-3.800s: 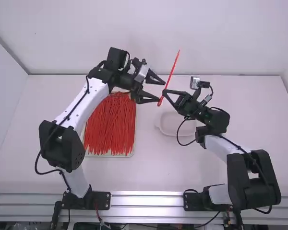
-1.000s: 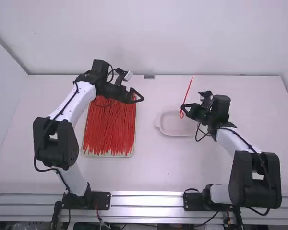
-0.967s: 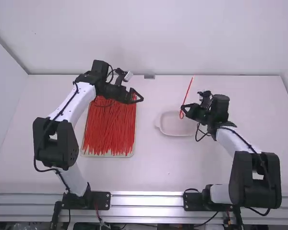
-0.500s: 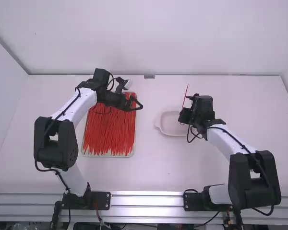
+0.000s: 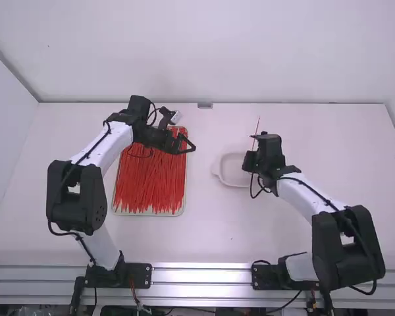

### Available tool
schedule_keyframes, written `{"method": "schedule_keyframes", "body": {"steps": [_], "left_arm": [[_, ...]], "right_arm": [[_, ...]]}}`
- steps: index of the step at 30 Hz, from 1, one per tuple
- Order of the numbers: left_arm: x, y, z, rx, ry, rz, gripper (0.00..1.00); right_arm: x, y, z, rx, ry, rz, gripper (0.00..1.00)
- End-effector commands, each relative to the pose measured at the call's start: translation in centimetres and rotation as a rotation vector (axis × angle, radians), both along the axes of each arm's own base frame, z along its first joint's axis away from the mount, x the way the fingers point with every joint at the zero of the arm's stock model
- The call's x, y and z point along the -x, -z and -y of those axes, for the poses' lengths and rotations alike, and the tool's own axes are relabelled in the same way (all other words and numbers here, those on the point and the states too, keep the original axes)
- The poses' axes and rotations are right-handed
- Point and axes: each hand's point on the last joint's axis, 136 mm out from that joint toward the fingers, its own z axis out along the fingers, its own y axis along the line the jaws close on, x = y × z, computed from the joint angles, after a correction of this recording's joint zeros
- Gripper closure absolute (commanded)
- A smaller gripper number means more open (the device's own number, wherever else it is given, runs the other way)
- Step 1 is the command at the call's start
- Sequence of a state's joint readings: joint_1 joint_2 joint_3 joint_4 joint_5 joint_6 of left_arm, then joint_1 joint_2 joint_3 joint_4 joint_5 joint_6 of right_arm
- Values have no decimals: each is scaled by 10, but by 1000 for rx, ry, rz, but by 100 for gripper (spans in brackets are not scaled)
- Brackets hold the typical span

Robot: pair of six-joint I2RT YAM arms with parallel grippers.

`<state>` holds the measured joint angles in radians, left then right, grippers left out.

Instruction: Fasten the cable tie

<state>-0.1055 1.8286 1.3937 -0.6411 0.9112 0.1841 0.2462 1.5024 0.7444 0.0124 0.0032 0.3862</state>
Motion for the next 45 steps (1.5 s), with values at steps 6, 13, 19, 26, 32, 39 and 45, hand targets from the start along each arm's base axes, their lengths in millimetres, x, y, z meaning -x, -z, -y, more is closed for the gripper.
{"method": "schedule_keyframes", "body": {"steps": [6, 13, 19, 26, 32, 39, 45], "left_arm": [[4, -12, 1, 12, 20, 43, 1], [4, -12, 1, 13, 17, 41, 1], [4, -12, 0, 8, 21, 49, 1], [-2, -15, -6, 13, -5, 64, 1], [-4, -27, -18, 11, -29, 98, 0], [-4, -40, -36, -75, -103, 134, 1], [-2, -48, -54, -188, -202, 141, 1]], "right_arm": [[5, 12, 11, 20, 29, 12, 100], [8, 16, 11, 20, 28, 13, 86], [7, 15, 11, 18, 29, 21, 55], [3, 7, 11, 13, 29, 39, 1], [7, -15, 10, 25, 13, 44, 1], [21, -52, 14, 15, 9, 102, 1], [37, -80, 17, 1, 9, 147, 1]]}}
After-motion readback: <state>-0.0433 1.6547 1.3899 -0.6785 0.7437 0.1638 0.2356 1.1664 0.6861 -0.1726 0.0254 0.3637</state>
